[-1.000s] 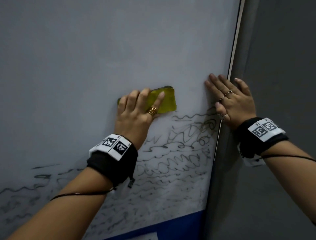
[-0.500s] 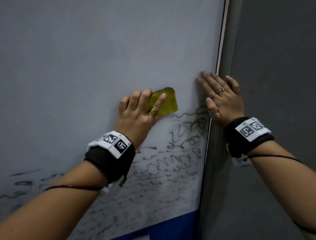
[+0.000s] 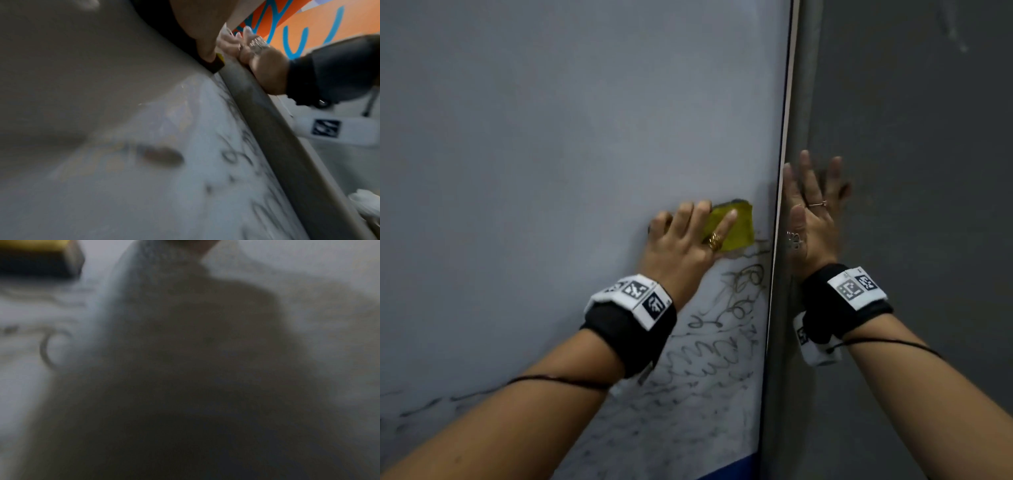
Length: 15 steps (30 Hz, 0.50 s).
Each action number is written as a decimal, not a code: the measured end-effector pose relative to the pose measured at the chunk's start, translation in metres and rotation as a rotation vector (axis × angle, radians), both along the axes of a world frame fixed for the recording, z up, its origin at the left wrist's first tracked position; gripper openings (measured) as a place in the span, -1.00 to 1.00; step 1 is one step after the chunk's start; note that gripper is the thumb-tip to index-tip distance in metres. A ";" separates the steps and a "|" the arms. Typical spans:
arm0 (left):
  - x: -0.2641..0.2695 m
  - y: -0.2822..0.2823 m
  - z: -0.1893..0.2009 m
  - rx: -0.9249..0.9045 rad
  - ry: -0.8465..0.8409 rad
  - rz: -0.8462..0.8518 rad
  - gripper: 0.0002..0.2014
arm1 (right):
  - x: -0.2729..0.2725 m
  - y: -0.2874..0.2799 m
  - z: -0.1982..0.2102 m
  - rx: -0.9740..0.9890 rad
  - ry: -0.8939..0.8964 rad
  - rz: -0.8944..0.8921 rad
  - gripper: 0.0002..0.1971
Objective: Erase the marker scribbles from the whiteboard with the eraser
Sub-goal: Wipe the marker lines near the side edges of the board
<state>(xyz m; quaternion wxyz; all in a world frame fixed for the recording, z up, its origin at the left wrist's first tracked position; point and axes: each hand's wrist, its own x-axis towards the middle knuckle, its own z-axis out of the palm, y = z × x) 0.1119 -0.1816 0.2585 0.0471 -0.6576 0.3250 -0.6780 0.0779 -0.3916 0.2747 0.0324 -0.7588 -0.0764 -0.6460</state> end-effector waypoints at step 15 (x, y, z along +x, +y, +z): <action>0.007 -0.044 -0.019 0.124 0.019 -0.021 -0.41 | 0.000 -0.008 -0.001 0.156 -0.028 0.076 -0.47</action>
